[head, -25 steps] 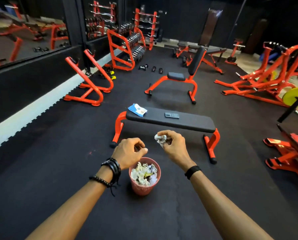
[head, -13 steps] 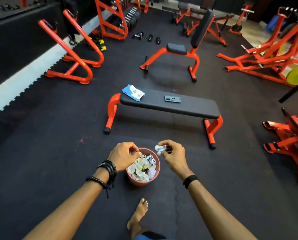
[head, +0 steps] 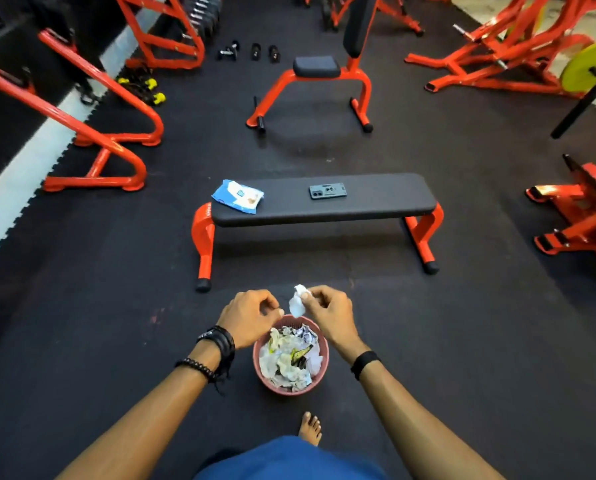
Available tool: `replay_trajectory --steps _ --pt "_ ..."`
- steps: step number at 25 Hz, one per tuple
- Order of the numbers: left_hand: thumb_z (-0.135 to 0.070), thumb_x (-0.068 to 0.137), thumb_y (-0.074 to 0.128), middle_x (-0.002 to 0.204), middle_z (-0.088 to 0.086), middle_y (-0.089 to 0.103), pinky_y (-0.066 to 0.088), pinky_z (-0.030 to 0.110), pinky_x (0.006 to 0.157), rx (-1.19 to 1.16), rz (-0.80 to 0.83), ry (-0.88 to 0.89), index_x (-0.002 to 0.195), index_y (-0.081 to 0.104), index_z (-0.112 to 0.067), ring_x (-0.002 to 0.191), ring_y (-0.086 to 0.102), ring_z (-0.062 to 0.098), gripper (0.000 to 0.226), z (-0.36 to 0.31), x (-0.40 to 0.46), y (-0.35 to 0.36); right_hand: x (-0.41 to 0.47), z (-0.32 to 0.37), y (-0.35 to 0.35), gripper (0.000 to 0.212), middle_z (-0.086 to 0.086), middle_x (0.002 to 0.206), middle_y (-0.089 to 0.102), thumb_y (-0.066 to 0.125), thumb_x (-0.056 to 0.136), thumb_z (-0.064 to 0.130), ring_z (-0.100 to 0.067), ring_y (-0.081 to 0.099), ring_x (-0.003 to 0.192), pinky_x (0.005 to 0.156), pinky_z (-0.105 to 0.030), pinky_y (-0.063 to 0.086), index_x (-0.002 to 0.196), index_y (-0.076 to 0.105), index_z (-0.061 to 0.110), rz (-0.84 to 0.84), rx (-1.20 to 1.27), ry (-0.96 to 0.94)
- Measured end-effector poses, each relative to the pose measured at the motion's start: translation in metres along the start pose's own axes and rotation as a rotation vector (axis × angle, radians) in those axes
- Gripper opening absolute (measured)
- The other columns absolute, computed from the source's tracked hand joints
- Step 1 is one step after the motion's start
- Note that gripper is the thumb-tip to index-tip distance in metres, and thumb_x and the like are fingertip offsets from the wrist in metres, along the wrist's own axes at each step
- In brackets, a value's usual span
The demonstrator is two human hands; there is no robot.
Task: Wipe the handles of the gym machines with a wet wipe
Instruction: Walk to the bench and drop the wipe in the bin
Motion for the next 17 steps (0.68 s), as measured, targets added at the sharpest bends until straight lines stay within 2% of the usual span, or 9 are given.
replay_trajectory --steps 3,6,9,12,15,17 --pt "-0.041 0.082 0.072 0.082 -0.013 0.070 0.055 0.031 0.079 0.013 0.055 0.046 0.087 0.070 -0.029 0.081 0.066 0.007 0.013 -0.004 0.029 0.006 0.013 -0.016 -0.004 0.014 -0.001 0.071 0.072 0.068 0.090 0.030 -0.018 0.070 0.068 0.066 -0.034 0.056 0.079 0.072 0.021 -0.045 0.027 0.087" --pt "-0.041 0.083 0.070 0.083 -0.013 0.070 0.055 0.032 0.079 0.043 0.087 0.122 0.088 0.070 -0.029 0.081 0.066 0.007 0.014 -0.011 0.059 0.003 0.023 -0.020 -0.008 0.016 -0.001 0.068 0.071 0.069 0.089 0.034 -0.016 0.068 0.062 0.065 -0.037 0.057 0.082 0.073 0.019 -0.092 0.004 0.111" --pt "-0.043 0.083 0.070 0.083 -0.014 0.070 0.056 0.032 0.079 0.074 0.158 0.236 0.090 0.070 -0.030 0.081 0.066 0.006 0.015 -0.023 0.091 -0.002 0.038 -0.010 -0.016 0.017 -0.001 0.063 0.067 0.069 0.088 0.035 -0.007 0.059 0.055 0.060 -0.036 0.054 0.083 0.072 0.018 -0.213 -0.025 0.119" --pt "-0.044 0.084 0.069 0.089 -0.013 0.071 0.056 0.034 0.082 0.128 0.244 0.368 0.094 0.070 -0.029 0.086 0.066 0.009 0.017 -0.033 0.119 -0.013 0.047 0.003 -0.022 0.015 -0.001 0.058 0.063 0.070 0.087 0.033 -0.005 0.053 0.050 0.056 -0.029 0.049 0.082 0.072 0.019 -0.373 -0.031 0.147" --pt "-0.044 0.085 0.068 0.094 -0.010 0.071 0.055 0.033 0.083 0.163 0.310 0.452 0.098 0.070 -0.027 0.089 0.066 0.012 0.021 -0.032 0.137 -0.017 0.047 0.010 -0.016 0.007 -0.009 0.057 0.064 0.070 0.086 0.026 -0.005 0.052 0.047 0.053 -0.022 0.043 0.084 0.072 0.020 -0.434 -0.053 0.182" --pt "-0.044 0.085 0.068 0.095 -0.010 0.070 0.055 0.033 0.083 0.199 0.387 0.491 0.099 0.070 -0.027 0.090 0.066 0.012 0.022 -0.025 0.143 -0.011 0.040 0.010 -0.011 0.004 -0.007 0.054 0.062 0.070 0.085 0.022 -0.004 0.051 0.046 0.053 -0.021 0.042 0.086 0.073 0.019 -0.509 -0.070 0.231"
Point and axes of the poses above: each hand's wrist, its own x-axis towards the middle knuckle, its own y-axis out of the palm, z = x × y, the point moved 7 cm from there along x, towards the middle knuckle
